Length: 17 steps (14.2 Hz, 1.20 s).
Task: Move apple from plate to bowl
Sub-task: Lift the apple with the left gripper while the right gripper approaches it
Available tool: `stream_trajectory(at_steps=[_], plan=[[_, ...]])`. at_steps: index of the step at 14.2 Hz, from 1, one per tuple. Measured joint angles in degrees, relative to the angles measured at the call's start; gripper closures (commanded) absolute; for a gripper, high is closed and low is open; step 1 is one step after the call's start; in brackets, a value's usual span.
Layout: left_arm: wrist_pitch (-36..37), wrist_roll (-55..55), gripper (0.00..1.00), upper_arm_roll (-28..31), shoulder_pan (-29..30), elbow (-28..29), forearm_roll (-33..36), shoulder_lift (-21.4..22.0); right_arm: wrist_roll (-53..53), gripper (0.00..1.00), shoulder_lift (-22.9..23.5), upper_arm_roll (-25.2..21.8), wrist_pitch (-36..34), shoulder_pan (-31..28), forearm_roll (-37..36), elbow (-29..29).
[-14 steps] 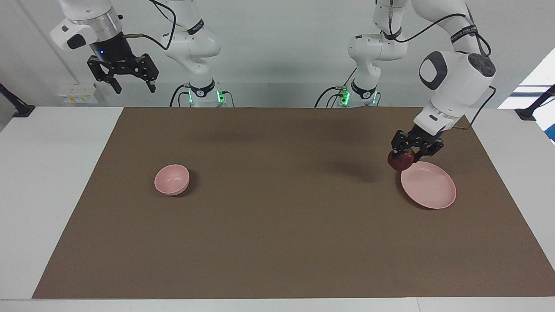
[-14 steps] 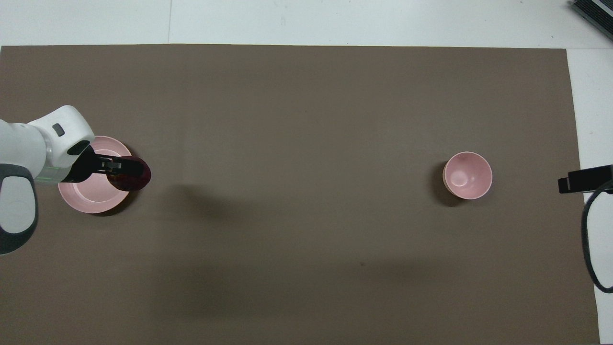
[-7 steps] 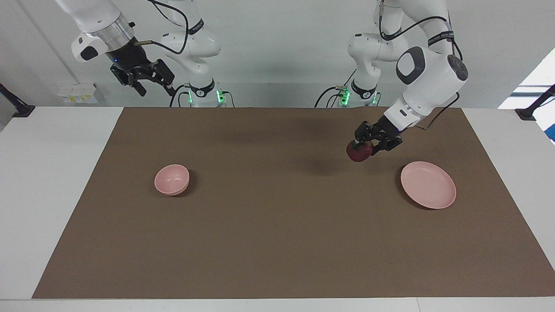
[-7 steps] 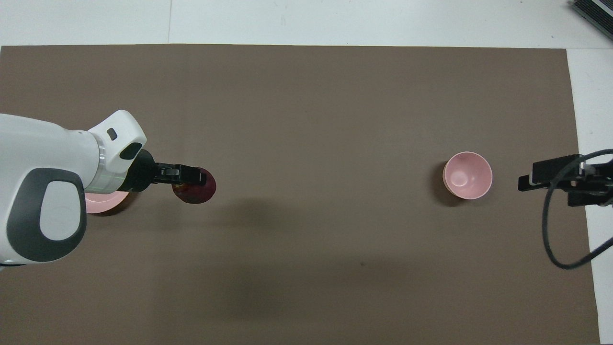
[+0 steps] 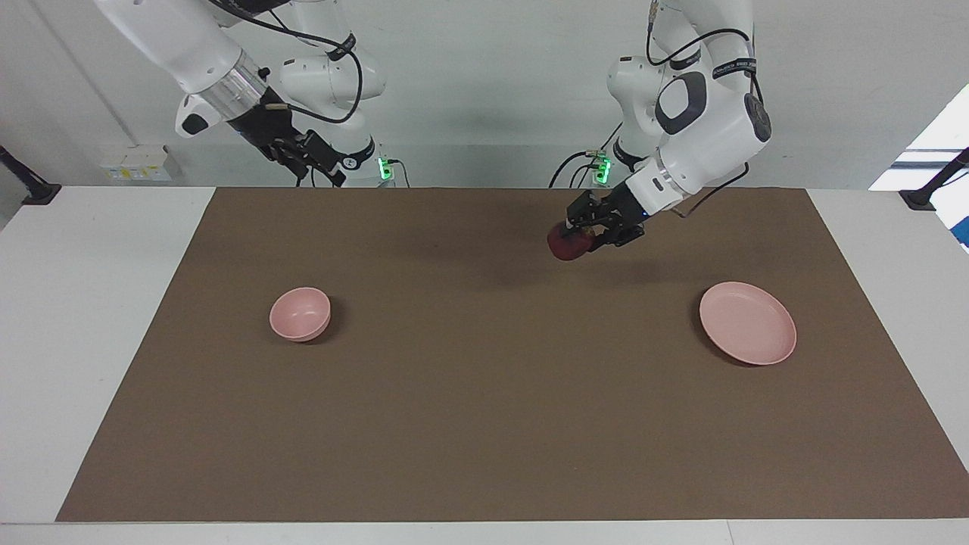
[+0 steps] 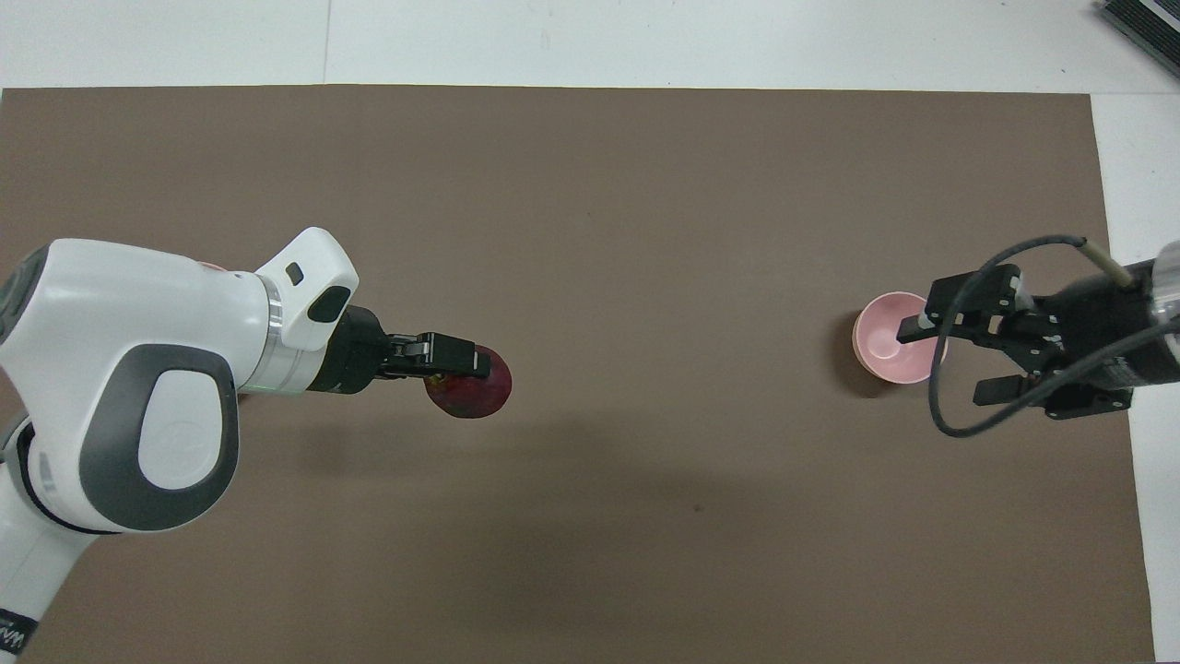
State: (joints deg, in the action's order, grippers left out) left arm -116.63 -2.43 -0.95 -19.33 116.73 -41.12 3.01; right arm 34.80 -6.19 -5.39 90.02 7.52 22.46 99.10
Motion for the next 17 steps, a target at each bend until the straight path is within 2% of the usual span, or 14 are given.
stream_trajectory(at_steps=[3,6,12,15,17], plan=[[-1.57,0.35,1.0,-1.43,-0.01,-0.03,-4.67,0.03,6.69,0.0,0.11,0.19,3.0,2.11,3.65,2.65],[-7.26,0.66,1.0,-3.93,-0.03,-0.03,-8.88,0.05,9.2,0.0,1.53,0.22,4.8,2.23,9.1,5.19],[-16.84,1.36,1.0,-7.62,-1.32,0.09,-16.63,0.04,17.12,0.0,6.73,0.4,7.07,5.01,20.65,6.05],[-20.73,1.63,1.0,-9.74,-1.52,0.4,-18.89,0.04,21.7,0.0,8.32,0.36,11.25,5.05,27.07,6.23],[-21.38,2.0,1.0,-10.24,-1.53,0.49,-19.62,0.04,23.89,0.0,8.93,0.39,13.75,6.0,28.6,6.24]])
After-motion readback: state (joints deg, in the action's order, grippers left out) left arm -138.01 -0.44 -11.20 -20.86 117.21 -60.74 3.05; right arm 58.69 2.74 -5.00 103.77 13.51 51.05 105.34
